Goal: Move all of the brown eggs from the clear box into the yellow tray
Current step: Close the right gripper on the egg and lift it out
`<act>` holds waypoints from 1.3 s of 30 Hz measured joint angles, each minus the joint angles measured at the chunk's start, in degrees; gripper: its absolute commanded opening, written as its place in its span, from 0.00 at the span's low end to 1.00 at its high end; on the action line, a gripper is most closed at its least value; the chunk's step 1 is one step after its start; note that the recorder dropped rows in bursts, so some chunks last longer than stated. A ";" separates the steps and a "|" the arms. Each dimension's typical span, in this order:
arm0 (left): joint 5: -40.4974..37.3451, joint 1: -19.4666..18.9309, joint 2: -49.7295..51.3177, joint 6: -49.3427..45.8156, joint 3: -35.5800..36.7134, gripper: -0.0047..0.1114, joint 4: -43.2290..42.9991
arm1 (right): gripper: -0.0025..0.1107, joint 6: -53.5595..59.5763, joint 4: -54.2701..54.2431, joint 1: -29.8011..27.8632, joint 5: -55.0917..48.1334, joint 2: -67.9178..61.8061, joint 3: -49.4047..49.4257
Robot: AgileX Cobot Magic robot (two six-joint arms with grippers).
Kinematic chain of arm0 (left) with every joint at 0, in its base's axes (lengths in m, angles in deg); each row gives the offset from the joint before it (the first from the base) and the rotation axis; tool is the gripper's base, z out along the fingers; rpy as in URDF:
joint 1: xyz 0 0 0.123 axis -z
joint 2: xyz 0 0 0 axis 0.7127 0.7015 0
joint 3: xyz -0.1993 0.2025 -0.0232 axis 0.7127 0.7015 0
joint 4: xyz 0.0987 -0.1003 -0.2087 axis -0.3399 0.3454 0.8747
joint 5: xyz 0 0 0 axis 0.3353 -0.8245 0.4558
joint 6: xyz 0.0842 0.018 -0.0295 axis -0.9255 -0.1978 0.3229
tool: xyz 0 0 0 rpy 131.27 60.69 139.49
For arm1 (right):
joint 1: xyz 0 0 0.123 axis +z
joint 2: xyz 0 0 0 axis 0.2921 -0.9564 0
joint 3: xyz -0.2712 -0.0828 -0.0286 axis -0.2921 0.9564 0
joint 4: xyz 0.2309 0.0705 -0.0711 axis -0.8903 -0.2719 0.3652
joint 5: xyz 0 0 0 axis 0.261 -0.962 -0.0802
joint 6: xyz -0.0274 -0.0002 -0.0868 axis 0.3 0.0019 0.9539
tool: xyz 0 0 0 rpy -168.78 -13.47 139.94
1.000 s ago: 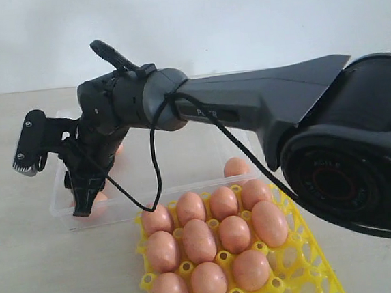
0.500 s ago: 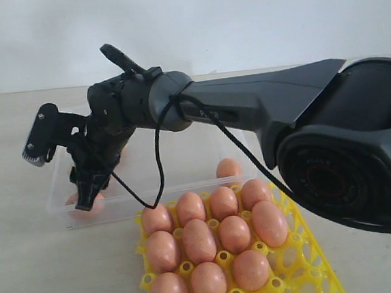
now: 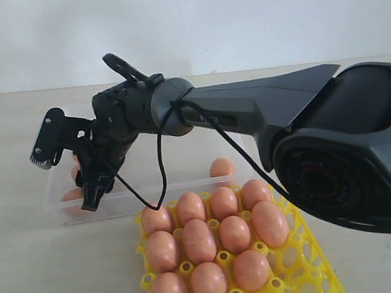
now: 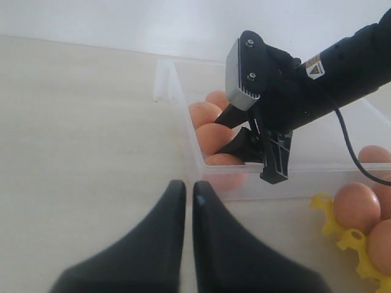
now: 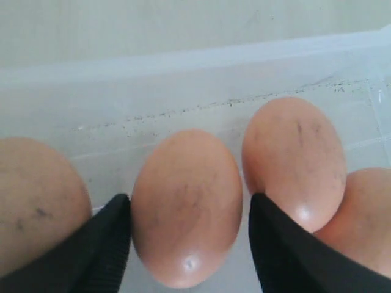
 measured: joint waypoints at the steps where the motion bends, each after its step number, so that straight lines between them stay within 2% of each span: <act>1: 0.00 0.00 0.00 0.00 0.00 0.08 0.00 | 0.35 0.00 -0.01 0.00 0.11 0.00 0.00; 2: 0.00 0.00 0.00 0.00 0.00 0.08 0.00 | 0.28 0.00 -0.01 0.00 0.22 0.00 0.00; 3: 0.00 0.00 0.00 0.00 0.00 0.08 0.00 | 0.15 0.00 -0.01 0.00 0.22 0.00 0.00; 5: 0.00 0.00 0.00 0.00 0.00 0.08 0.00 | 0.02 0.00 -0.78 0.00 0.22 0.00 0.00; 11: 0.00 0.00 0.00 0.00 0.00 0.08 0.00 | 0.02 -2.17 -3.25 0.00 0.34 -0.04 0.00; 23: 0.00 0.00 0.00 0.00 0.00 0.08 0.00 | 0.02 -25.99 -3.33 0.00 0.34 0.58 0.11; 35: 0.00 0.00 0.00 0.00 0.00 0.08 0.00 | 0.02 -41.43 3.86 0.10 -2.90 4.87 0.41; 39: 0.00 0.00 0.00 0.00 0.00 0.08 0.00 | 0.02 -46.93 5.92 0.10 -1.73 6.90 4.91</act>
